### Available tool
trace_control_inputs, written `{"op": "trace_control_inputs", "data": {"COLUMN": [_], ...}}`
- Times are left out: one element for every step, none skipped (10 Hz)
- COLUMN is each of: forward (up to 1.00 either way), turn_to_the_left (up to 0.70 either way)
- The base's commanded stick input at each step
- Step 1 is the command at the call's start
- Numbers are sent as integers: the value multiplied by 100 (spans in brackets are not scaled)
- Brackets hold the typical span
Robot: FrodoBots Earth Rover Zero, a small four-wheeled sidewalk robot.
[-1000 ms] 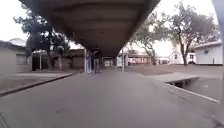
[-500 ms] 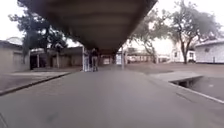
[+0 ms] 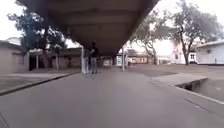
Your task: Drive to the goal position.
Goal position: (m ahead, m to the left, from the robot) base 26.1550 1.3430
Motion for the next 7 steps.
{"op": "trace_control_inputs", "data": {"forward": [70, 70, 70, 70, 70, 70, 70], "turn_to_the_left": [0, 0, 0, 0, 0, 0, 0]}}
